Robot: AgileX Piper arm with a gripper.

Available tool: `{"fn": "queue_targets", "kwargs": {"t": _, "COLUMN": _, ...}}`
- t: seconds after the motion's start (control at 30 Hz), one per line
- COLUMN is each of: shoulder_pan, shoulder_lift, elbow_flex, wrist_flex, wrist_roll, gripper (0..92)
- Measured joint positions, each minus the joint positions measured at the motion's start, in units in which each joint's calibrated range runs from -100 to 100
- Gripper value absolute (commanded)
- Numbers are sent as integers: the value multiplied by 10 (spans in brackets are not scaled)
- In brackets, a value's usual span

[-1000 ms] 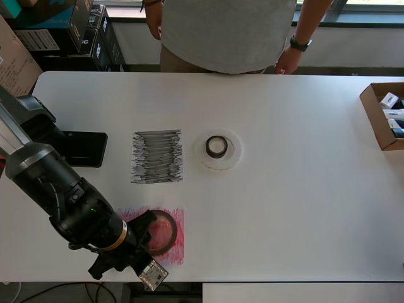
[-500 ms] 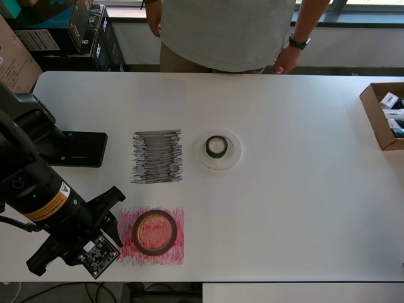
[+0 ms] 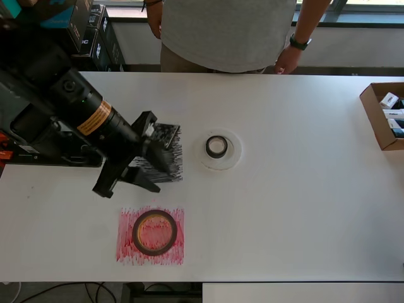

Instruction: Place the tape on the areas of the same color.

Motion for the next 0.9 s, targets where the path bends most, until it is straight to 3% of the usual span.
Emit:
{"fn": "queue_targets", "kwargs": {"t": 0.53, "shoulder_pan": 202, "shoulder_lift": 102, "elbow_flex": -65, "wrist_flex": -2, "wrist_roll": 98, "gripper": 470}}
{"fn": "queue_targets", "kwargs": {"t": 0.9, "shoulder_pan": 230, "shoulder_lift": 203, "elbow_flex": -91, "wrist_flex": -3, "wrist_roll": 151, "gripper": 470}}
